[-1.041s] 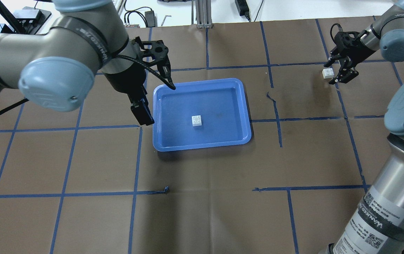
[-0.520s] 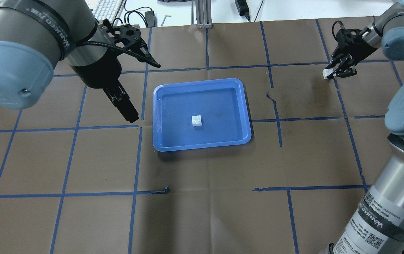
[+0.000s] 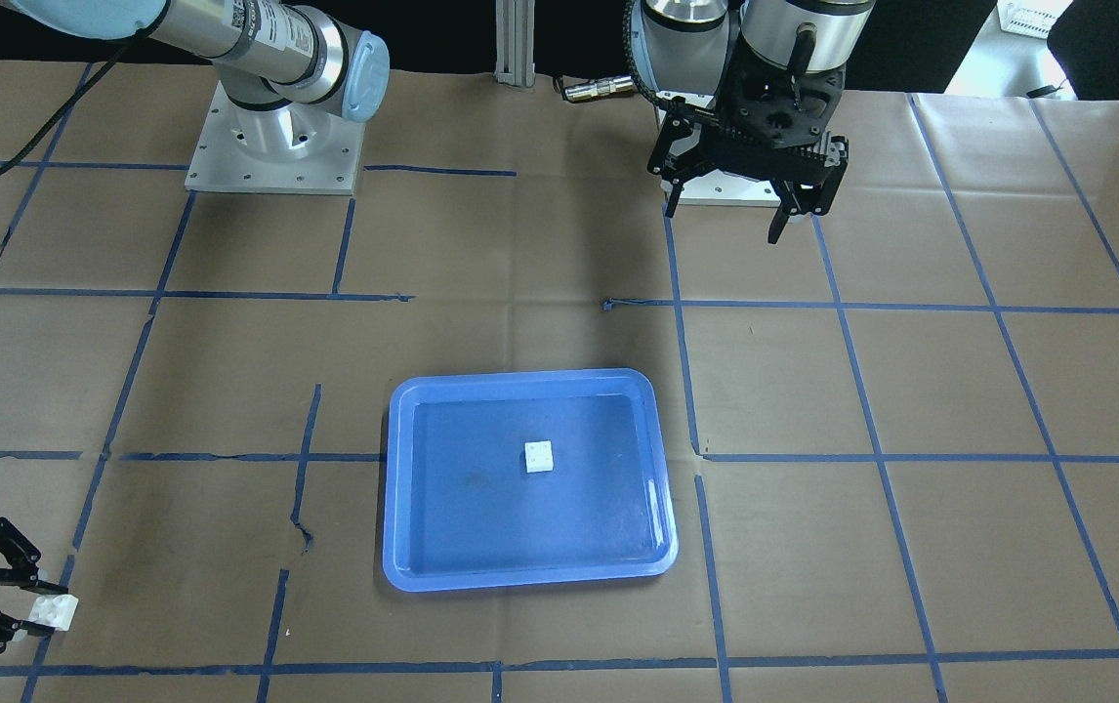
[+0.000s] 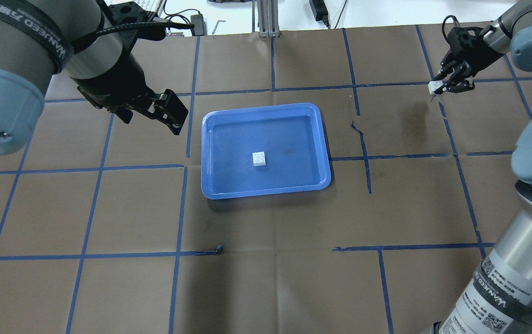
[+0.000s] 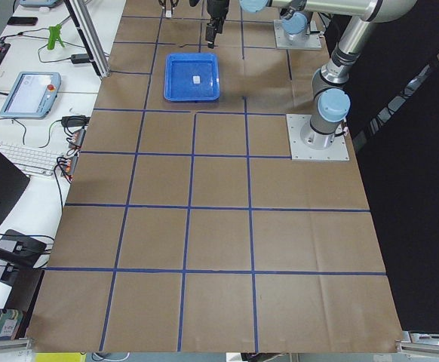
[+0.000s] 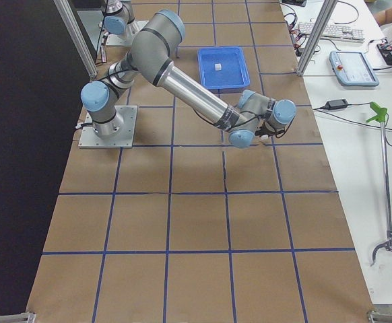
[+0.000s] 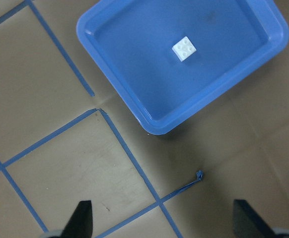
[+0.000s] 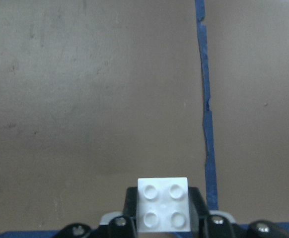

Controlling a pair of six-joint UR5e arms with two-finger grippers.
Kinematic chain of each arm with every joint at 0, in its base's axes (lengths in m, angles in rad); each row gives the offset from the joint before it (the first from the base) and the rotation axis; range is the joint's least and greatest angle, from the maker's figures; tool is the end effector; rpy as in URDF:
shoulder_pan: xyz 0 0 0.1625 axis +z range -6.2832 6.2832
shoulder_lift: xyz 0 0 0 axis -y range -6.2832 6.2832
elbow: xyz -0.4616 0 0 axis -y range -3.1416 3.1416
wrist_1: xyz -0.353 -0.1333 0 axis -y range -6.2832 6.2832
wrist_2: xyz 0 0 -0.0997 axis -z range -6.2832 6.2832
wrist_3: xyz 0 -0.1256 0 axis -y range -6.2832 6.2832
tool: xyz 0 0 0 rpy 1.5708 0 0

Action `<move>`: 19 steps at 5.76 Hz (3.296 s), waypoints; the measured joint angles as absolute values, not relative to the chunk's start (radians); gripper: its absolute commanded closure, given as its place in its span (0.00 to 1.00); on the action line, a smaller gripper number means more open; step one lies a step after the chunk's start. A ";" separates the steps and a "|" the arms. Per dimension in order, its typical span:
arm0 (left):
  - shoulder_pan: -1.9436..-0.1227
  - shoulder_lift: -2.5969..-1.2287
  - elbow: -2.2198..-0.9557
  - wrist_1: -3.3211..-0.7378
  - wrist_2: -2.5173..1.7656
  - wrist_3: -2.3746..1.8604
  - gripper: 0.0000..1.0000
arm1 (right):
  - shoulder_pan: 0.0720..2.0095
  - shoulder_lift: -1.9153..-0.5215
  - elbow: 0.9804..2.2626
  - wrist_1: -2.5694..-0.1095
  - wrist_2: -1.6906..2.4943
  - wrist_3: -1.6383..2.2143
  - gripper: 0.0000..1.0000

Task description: Assemble white blocks and place on blue tray

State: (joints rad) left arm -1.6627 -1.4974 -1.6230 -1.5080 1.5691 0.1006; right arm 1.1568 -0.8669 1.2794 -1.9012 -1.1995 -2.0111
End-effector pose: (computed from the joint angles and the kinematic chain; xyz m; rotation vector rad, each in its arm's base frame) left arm -0.1723 -0.4149 0.5135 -0.3016 -3.1230 0.1319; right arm -0.1226 -0.7237 0.2480 -2.0609 2.0386 -0.4681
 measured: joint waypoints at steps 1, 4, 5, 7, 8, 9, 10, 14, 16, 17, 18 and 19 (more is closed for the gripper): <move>-1.662 -1.492 -1.624 -1.503 1.607 -0.013 0.01 | 1.179 -0.901 1.292 -1.867 -1.151 -2.011 0.75; -1.632 -1.487 -1.620 -1.511 1.619 -0.095 0.01 | 1.364 -1.010 1.422 -1.843 -1.042 -1.893 0.75; -1.622 -1.486 -1.620 -1.510 1.612 -0.095 0.01 | 1.441 -1.032 1.474 -1.896 -1.017 -1.803 0.75; -1.617 -1.485 -1.627 -1.499 1.609 -0.101 0.01 | 1.586 -1.035 1.560 -2.102 -1.007 -1.581 0.75; -1.617 -1.485 -1.627 -1.498 1.609 -0.102 0.01 | 1.637 -1.032 1.607 -2.204 -1.006 -1.501 0.75; -1.617 -1.484 -1.628 -1.497 1.609 -0.103 0.01 | 1.672 -1.020 1.659 -2.304 -1.006 -1.450 0.75; -1.617 -1.484 -1.627 -1.497 1.609 -0.103 0.01 | 1.695 -1.004 1.698 -2.377 -1.007 -1.413 0.75; -1.615 -1.476 -1.626 -1.516 1.607 -0.098 0.01 | 1.717 -0.997 1.773 -2.419 -1.017 -1.372 0.76; -1.607 -1.483 -1.601 -1.564 1.601 -0.090 0.01 | 1.737 -1.000 1.782 -2.419 -1.019 -1.368 0.76; -1.599 -1.490 -1.585 -1.580 1.599 -0.088 0.01 | 1.746 -1.001 1.783 -2.420 -1.020 -1.363 0.76; -1.593 -1.492 -1.580 -1.584 1.595 -0.085 0.01 | 1.750 -1.001 1.786 -2.420 -1.021 -1.361 0.76; -1.590 -1.491 -1.580 -1.585 1.593 -0.085 0.01 | 1.751 -1.001 1.789 -2.422 -1.021 -1.361 0.76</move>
